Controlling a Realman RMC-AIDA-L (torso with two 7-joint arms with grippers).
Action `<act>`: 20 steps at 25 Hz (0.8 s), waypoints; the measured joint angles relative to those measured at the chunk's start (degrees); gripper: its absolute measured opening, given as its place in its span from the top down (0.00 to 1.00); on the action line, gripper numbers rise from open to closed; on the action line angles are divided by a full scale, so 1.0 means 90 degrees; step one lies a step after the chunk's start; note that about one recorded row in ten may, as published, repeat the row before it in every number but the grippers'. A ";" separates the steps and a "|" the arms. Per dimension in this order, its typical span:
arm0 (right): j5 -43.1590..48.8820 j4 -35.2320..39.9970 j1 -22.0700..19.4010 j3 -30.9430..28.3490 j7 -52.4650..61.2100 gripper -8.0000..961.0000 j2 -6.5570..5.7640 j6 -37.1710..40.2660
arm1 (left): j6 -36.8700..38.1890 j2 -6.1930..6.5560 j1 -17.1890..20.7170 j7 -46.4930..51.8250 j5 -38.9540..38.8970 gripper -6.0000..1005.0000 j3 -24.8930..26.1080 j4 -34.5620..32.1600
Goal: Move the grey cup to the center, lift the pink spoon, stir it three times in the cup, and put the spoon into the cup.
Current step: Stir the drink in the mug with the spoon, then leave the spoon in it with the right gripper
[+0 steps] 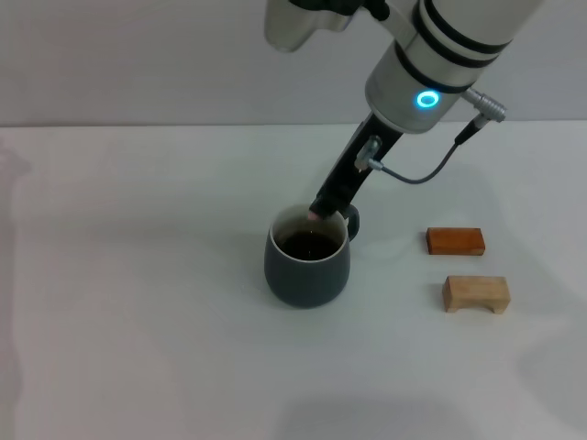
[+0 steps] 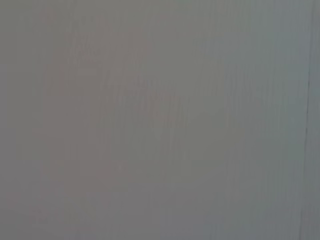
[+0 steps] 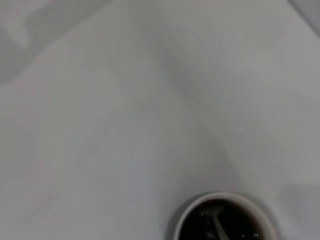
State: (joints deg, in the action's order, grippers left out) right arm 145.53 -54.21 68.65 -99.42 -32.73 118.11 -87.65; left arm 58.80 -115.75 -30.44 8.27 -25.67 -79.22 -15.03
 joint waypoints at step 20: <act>0.0116 0.0057 -0.0058 0.0127 -0.0039 0.83 0.0019 -0.0026 | -0.0001 0.0005 0.0017 -0.0021 0.0000 1.00 0.0012 -0.0039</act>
State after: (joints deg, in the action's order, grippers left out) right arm 146.58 -53.69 68.13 -98.27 -33.08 118.28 -87.88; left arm 58.79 -115.71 -30.29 8.08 -25.66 -79.11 -15.38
